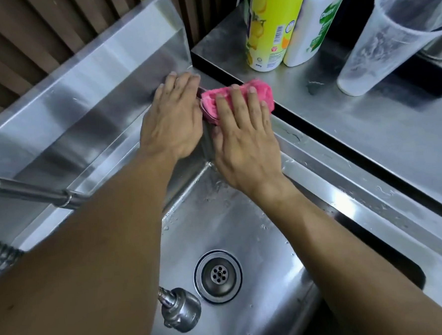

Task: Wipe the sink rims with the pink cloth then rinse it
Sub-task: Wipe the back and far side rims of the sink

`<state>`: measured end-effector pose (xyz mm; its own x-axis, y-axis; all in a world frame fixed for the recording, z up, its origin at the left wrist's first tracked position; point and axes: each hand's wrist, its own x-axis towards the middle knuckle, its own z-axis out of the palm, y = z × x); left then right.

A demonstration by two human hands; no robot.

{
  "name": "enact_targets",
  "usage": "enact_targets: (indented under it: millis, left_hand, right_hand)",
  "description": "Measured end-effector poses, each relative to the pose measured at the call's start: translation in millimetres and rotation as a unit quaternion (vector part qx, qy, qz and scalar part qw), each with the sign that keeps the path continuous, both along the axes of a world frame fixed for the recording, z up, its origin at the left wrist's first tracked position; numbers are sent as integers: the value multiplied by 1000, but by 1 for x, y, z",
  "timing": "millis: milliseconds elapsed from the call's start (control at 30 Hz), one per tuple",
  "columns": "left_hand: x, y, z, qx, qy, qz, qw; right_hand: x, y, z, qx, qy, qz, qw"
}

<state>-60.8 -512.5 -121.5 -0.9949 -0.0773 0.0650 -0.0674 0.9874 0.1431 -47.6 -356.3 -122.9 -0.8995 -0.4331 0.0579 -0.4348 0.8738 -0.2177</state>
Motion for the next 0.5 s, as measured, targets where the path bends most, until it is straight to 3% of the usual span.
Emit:
enact_targets:
  millis: [133, 367, 500]
  left_hand:
    - [-1, -9, -16, -4, -26, -22, 999]
    - [-3, -12, -18, -5, -10, -30, 999]
    - [-3, -10, -16, -4, -9, -21, 1000]
  right_hand:
    - [22, 12, -5, -34, 12, -38, 999]
    - [-17, -20, -7, -7, 10, -22, 1000]
    - [22, 5, -14, -47, 42, -62, 996]
